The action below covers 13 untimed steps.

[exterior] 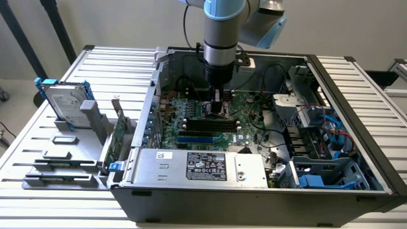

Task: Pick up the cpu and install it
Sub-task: 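Place the cpu into insertion slot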

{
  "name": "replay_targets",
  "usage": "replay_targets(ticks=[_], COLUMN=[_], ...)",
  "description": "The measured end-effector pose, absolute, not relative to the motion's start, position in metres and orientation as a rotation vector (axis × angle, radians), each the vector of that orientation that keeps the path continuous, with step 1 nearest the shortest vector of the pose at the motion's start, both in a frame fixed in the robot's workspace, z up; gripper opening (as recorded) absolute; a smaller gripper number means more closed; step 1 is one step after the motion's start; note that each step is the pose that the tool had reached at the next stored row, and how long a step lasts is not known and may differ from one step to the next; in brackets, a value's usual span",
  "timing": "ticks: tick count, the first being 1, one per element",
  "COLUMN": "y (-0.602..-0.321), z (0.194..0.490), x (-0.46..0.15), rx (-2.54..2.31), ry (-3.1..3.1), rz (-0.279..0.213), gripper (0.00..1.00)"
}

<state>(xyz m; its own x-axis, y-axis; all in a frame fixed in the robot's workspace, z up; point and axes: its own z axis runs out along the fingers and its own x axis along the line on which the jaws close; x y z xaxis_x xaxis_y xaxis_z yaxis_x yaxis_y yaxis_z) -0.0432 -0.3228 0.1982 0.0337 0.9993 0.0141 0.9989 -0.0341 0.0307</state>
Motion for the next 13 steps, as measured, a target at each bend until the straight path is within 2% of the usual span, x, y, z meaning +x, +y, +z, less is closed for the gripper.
replay_targets(ticks=[13], y=[-0.3226], z=[0.1975], x=[-0.0432], rx=[2.246], ry=[2.178], rz=[0.049], gripper=[0.55])
